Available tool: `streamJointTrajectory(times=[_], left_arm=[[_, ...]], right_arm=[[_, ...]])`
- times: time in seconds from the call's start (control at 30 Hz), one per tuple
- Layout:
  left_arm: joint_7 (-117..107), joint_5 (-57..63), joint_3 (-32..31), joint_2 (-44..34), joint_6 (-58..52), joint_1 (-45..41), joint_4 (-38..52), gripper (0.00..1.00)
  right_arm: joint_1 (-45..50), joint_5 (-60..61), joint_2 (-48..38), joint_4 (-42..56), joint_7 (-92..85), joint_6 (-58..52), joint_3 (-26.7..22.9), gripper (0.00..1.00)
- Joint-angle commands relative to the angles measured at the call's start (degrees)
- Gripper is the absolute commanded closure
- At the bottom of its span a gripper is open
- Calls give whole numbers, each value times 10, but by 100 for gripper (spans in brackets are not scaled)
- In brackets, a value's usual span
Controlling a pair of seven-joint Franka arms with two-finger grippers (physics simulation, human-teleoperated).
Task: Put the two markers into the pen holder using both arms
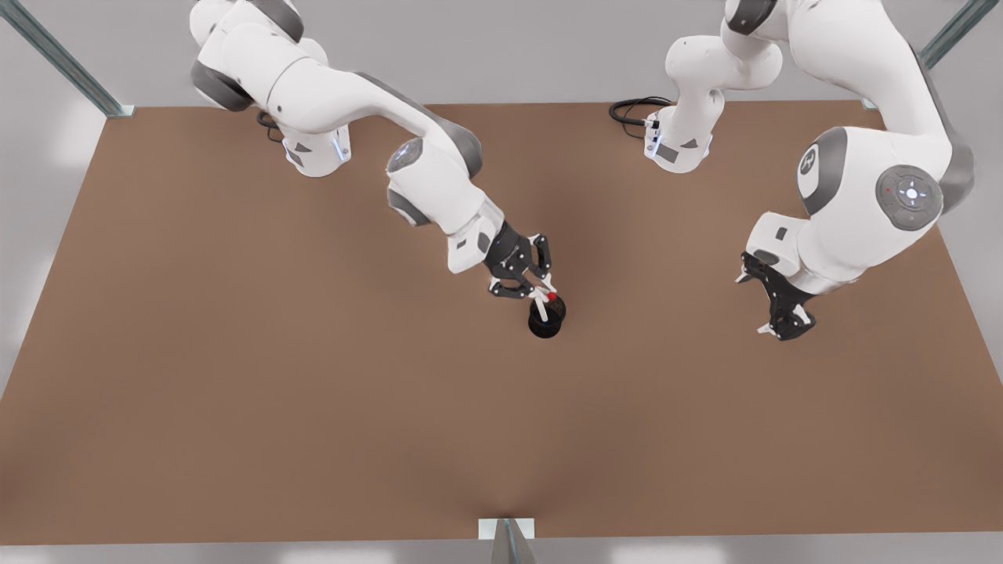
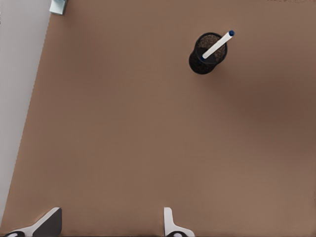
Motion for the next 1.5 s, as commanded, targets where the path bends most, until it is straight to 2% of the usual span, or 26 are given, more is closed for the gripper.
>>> streamJointTrajectory(times=[0.0, 0.03, 0.07, 0.43, 0.6, 0.77, 0.9, 1.47], left_arm=[[-708, 33, -1, 13, -25, 0, 1, 0], [-709, 33, 0, 22, -24, 0, 4, 0], [-708, 33, 0, 22, -25, 0, 4, 0], [-709, 32, 2, 47, -18, 6, 2, 0], [-709, 32, 2, 62, -18, 6, 2, 0], [-718, 30, 3, 66, -20, 7, 1, 0], [-725, 27, 3, 66, -21, 7, 1, 0], [-729, 27, 3, 67, -23, 6, -1, 0]], right_arm=[[37, -20, 20, 2, 82, 197, -40, 72], [70, -35, 29, -2, 82, 222, -77, 72], [77, -45, 44, -4, 81, 248, -89, 72], [90, -96, 78, -51, 80, 376, -128, 72], [107, -104, 99, -34, 79, 379, -155, 72], [97, -131, 106, -39, 79, 379, -156, 72], [77, -138, 78, -91, 78, 379, -152, 72], [83, -170, 111, -107, 79, 379, -155, 71]])
